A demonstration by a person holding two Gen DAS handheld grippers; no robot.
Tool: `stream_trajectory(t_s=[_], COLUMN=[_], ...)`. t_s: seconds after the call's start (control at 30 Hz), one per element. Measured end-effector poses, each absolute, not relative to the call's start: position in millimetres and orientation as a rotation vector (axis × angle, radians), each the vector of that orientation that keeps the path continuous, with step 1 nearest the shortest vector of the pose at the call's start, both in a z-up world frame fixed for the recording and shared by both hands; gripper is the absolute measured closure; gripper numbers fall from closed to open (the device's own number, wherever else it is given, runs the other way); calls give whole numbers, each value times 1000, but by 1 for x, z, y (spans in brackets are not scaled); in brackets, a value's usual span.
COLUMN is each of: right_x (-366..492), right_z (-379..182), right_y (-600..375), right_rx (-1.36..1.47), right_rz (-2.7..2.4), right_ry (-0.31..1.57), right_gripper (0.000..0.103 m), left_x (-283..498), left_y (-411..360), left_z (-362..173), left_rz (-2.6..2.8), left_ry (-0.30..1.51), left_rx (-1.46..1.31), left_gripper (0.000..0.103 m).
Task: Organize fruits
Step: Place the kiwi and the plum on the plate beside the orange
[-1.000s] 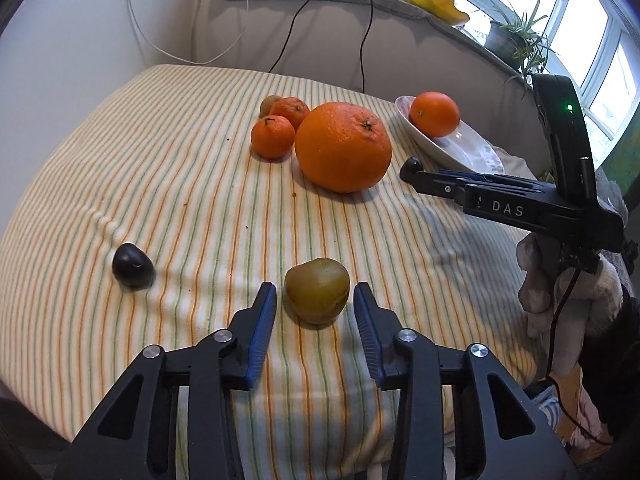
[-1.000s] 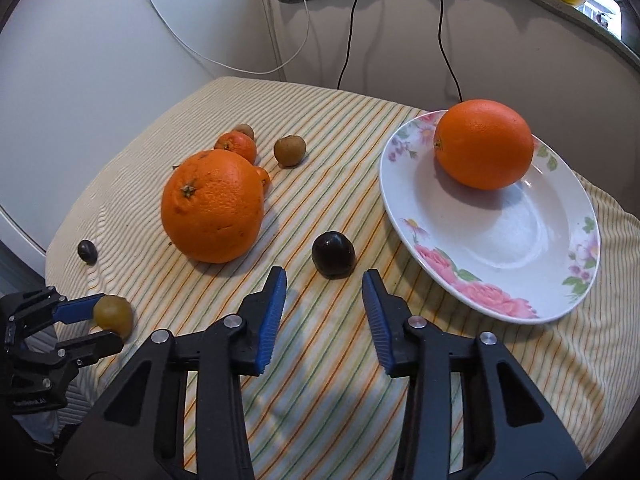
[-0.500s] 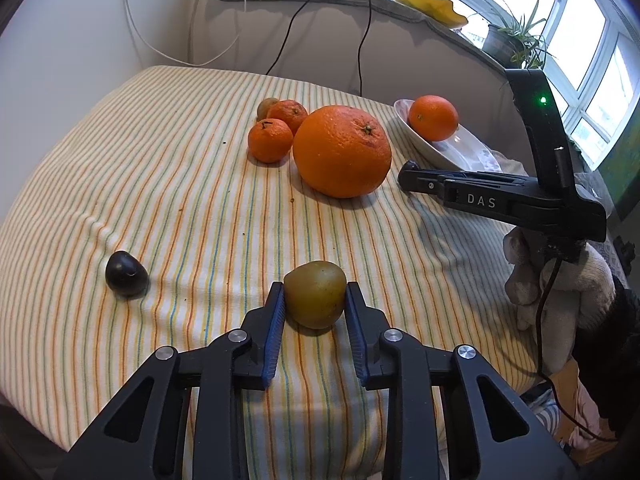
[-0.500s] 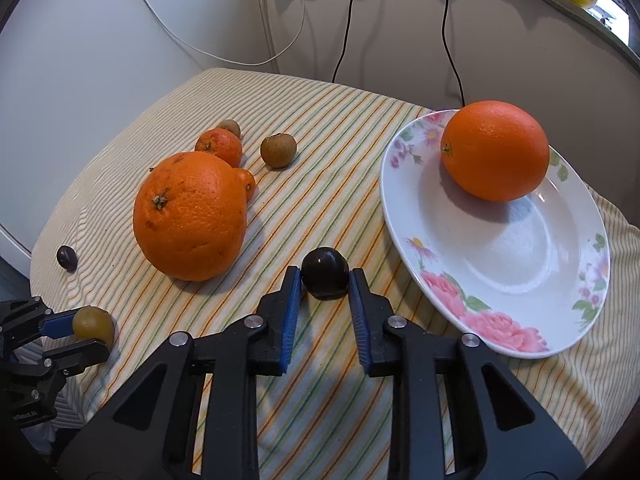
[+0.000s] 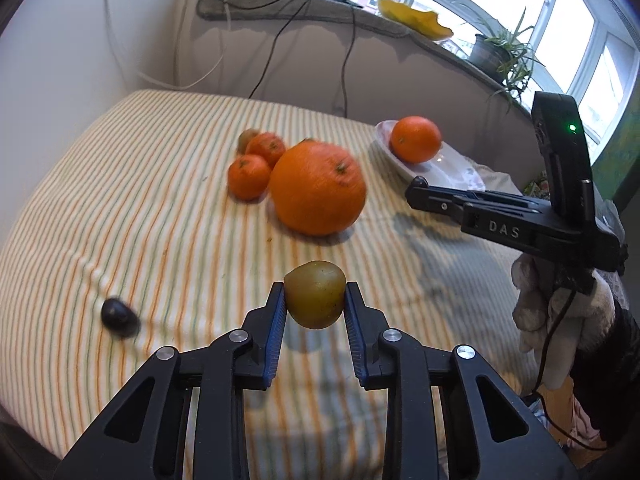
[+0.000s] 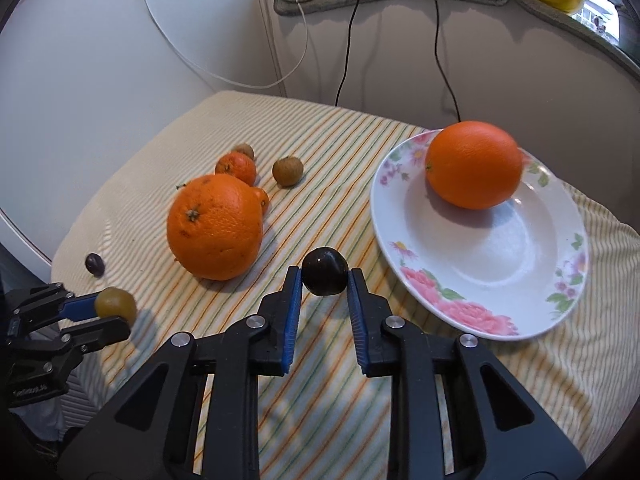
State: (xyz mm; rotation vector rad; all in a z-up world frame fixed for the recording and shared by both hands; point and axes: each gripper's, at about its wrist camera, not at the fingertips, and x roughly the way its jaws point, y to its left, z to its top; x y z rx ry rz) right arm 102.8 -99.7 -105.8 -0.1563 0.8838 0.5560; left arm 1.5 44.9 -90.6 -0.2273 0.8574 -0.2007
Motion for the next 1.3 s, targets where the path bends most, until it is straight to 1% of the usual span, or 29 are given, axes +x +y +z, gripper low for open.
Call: stream_trajectory(t_s=[0.4,0.83,1.3], right_x=[99,112,126], right_z=[-81,-87,-95], right_y=[-150,-183,-194], right_rx=[-108,-105,-105], right_rz=[483,417,408], right_ry=[834,839,854], right_gripper=[79,79,79], left_x=[45,97,123], left_y=[6,-45,-69], left_z=[-70,-73,-79], left_rz=[-307,-373,-404], left_ry=[799,808,834], left_rx=[-181,-112,-97], left_gripper=[76,76,76])
